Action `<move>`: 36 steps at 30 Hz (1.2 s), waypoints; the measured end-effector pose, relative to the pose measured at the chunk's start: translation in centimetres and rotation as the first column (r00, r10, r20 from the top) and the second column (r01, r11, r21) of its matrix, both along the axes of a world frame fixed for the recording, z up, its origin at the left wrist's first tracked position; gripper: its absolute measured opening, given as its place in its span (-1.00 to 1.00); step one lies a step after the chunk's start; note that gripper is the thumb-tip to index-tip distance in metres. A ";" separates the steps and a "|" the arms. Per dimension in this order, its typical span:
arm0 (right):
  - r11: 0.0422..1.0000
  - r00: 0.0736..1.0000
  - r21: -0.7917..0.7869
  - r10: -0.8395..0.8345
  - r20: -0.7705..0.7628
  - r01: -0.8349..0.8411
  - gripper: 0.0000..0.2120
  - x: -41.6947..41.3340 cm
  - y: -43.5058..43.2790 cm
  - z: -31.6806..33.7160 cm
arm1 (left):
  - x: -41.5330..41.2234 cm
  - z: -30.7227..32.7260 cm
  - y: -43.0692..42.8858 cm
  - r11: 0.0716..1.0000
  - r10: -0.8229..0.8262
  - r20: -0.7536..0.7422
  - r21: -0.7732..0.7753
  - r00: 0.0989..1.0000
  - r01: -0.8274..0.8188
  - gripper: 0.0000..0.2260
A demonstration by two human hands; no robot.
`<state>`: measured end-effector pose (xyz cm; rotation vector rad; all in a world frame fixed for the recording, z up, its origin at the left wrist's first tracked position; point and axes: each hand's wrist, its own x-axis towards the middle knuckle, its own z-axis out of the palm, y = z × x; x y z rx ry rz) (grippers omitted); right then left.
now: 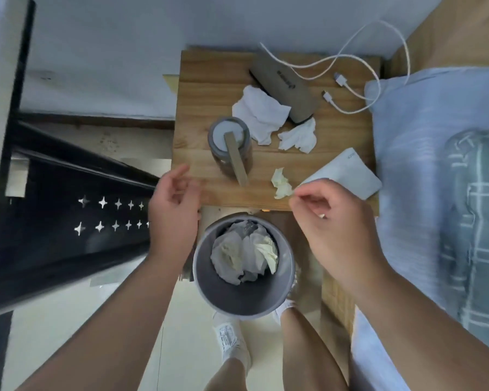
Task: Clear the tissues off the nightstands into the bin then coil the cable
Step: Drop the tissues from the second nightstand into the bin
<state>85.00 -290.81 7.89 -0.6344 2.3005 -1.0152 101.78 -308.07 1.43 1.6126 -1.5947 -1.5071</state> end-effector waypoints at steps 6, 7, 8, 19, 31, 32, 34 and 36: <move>0.994 0.991 0.099 0.052 -0.121 -0.040 -0.80 -6.6 -4.5 -0.4 | -5.9 0.4 -6.7 0.996 -0.071 0.051 -0.049 0.996 0.073 -0.79; 0.986 0.987 0.149 0.097 -0.131 -0.077 -0.75 -7.4 -5.1 -0.8 | -6.8 0.3 -7.5 0.991 -0.104 0.071 -0.072 0.992 0.109 -0.79; 0.973 0.979 0.198 0.146 -0.142 -0.116 -0.69 -8.0 -5.6 -1.1 | -7.5 0.2 -8.3 0.983 -0.144 0.099 -0.095 0.985 0.154 -0.78; 0.803 0.835 0.407 0.529 -0.148 -0.436 -0.24 -9.4 -7.6 -4.5 | -14.2 -1.6 -13.0 0.763 -0.593 0.243 -0.136 0.768 0.632 -0.54; 0.721 0.793 0.540 0.590 -0.150 -0.434 -0.36 -8.8 -8.5 -6.6 | -15.2 -3.2 -14.1 0.458 -0.726 0.498 -0.166 0.475 0.874 -0.63; 0.741 0.802 0.521 0.575 -0.164 -0.425 -0.45 -8.8 -8.6 -6.7 | -15.0 -3.2 -14.2 0.468 -0.709 0.516 -0.164 0.480 0.868 -0.72; 0.781 0.827 0.480 0.532 -0.179 -0.399 -0.58 -9.1 -8.9 -7.0 | -14.6 -3.3 -14.1 0.508 -0.680 0.524 -0.167 0.513 0.845 -0.82; 0.810 0.846 0.451 0.498 -0.189 -0.375 -0.64 -9.5 -9.4 -7.2 | -14.0 -3.3 -14.0 0.594 -0.630 0.484 -0.203 0.607 0.779 -0.86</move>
